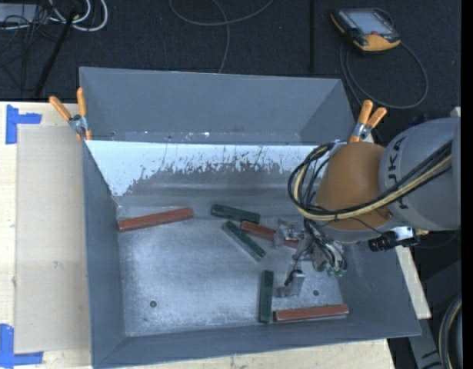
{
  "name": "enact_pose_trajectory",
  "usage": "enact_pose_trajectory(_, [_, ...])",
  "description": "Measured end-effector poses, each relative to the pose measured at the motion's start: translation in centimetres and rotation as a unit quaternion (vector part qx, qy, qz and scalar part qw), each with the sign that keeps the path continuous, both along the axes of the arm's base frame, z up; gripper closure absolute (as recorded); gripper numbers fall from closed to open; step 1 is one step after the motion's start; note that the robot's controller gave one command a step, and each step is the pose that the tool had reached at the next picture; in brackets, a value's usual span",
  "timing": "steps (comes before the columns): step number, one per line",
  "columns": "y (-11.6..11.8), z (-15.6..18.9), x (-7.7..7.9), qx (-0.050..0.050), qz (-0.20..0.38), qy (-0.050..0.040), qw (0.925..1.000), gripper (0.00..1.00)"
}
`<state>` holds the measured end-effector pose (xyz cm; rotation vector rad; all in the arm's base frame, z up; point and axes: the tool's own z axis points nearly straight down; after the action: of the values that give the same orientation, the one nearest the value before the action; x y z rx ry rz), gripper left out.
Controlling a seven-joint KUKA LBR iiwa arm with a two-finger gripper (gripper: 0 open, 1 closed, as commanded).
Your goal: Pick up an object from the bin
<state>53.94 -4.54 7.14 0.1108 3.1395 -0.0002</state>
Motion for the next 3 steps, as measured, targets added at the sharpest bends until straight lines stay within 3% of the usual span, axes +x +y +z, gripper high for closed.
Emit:
enact_pose_trajectory(1, [1.6, 0.7, -0.9, -0.001, 0.042, 0.0012, 0.9991, 0.00])
enact_pose_trajectory(2, [4.6, 1.2, -3.1, 0.002, 0.161, 0.0002, 0.9870, 0.00])
enact_pose_trajectory(3, [8.5, 0.4, -6.6, 0.001, 0.184, 0.0018, 0.9830, 1.00])
